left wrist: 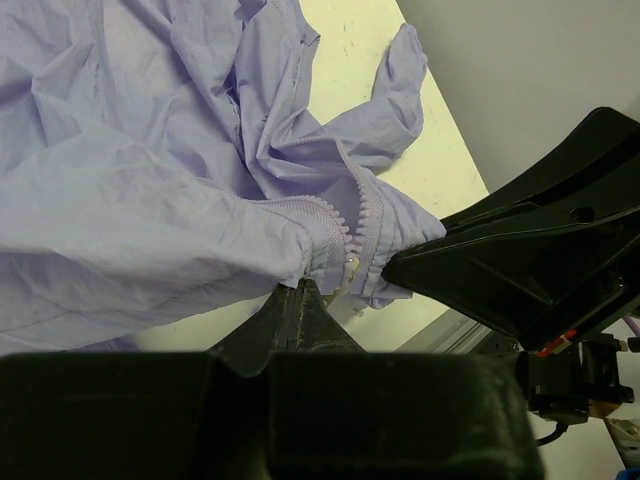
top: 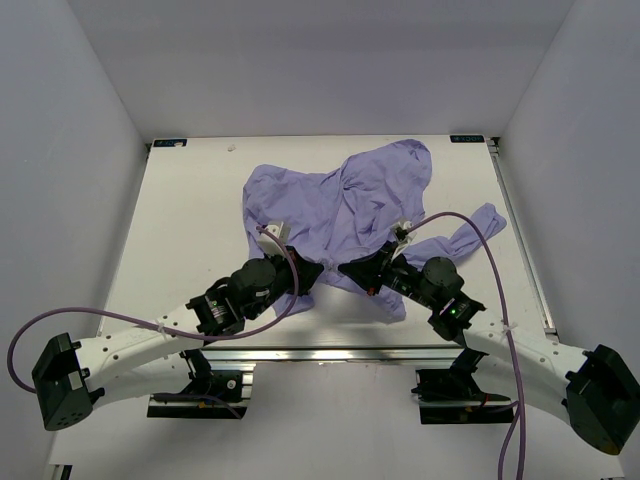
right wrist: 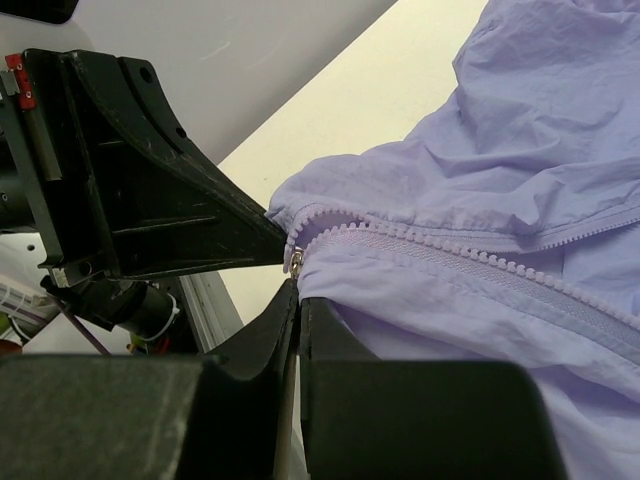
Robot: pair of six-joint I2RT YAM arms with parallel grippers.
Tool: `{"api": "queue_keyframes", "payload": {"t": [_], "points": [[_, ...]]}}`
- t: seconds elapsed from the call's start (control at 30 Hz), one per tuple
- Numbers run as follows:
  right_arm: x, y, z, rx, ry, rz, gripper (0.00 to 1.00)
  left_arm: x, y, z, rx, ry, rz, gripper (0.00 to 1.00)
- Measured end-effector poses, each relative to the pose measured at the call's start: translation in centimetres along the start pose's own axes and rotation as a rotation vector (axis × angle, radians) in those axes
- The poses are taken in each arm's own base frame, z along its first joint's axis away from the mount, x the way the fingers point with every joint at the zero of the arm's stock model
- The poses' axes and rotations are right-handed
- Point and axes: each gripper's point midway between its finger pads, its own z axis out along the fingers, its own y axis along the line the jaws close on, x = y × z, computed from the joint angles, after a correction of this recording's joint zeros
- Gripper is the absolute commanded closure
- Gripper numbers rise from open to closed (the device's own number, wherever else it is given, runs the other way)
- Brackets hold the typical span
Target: Zip up the jacket
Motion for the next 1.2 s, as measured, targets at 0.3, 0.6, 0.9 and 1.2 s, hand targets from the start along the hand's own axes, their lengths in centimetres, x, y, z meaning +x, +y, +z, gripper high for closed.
{"api": "queue_keyframes", "payload": {"t": [0.3, 0.6, 0.9, 1.2], "points": [[-0.1, 0.4, -0.2, -0.016, 0.005, 0.018, 1.0, -0.8, 0.2, -0.4, -0.016, -0.03, -0.005, 1.0], [0.4, 1.0, -0.4, -0.049, 0.031, 0.027, 1.0, -0.9, 0.4, -0.3, -0.022, -0.035, 0.006, 1.0], [1.1, 0.8, -0.2, -0.051, 0.055, 0.033, 1.0, -0.9, 0.0, -0.3, -0.003, -0.032, 0.002, 1.0], [0.7, 1.0, 0.0, -0.061, 0.045, 0.029, 1.0, -0.7, -0.2, -0.3, 0.006, -0.024, -0.001, 1.0]]}}
